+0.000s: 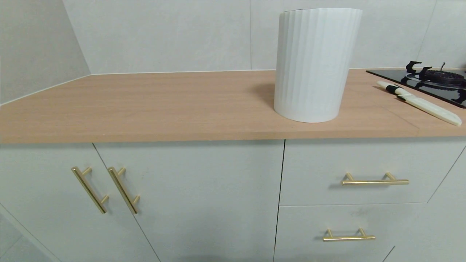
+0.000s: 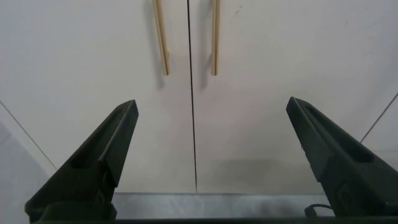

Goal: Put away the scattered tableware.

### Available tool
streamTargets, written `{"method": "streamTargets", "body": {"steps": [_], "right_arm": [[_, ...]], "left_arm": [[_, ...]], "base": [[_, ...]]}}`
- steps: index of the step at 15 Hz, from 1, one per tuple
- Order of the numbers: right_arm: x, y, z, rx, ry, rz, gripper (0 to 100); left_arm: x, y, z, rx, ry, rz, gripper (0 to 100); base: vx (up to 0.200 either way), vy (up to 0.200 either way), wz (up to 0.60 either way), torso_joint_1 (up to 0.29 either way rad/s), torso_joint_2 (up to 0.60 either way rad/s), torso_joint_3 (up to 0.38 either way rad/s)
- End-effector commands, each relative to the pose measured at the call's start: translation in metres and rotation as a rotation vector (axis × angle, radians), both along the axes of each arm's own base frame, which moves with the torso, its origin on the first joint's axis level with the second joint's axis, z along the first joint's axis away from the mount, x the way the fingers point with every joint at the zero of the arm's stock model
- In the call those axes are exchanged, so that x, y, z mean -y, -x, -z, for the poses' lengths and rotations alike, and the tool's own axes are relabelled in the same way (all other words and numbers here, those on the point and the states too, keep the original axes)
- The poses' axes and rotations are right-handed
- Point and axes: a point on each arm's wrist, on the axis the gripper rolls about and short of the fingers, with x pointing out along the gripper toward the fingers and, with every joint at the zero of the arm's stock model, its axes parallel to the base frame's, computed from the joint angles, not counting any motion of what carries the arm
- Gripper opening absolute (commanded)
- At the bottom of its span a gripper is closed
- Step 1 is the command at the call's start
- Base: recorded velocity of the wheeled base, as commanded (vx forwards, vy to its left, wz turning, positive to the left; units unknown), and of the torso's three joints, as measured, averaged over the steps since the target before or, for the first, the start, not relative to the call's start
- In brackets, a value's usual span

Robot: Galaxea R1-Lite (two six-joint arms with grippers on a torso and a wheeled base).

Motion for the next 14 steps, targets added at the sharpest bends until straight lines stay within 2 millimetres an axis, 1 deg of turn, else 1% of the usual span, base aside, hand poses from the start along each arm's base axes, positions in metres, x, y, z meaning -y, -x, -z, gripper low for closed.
{"method": "streamTargets", "body": {"steps": [1,8,14], "right_arm": [[0.0,-0.0001,0.0,-0.001,-0.001,0.001,100],[0.0,-0.0001,0.0,-0.001,-0.001,0.0,100],[0.0,-0.0001,0.0,-0.001,0.001,0.0,100]], "left_arm": [[0.0,0.0,0.0,0.0,0.0,0.0,100],[0.0,0.0,0.0,0.0,0.001,0.0,100],[0.0,0.0,0.0,0.0,0.003,0.0,100]], "base": [[0.0,-0.2,0.0,-0.002,0.0,0.007],[0.0,-0.2,0.0,0.005,0.0,0.0],[0.0,0.0,0.0,0.0,0.0,0.0]]}}
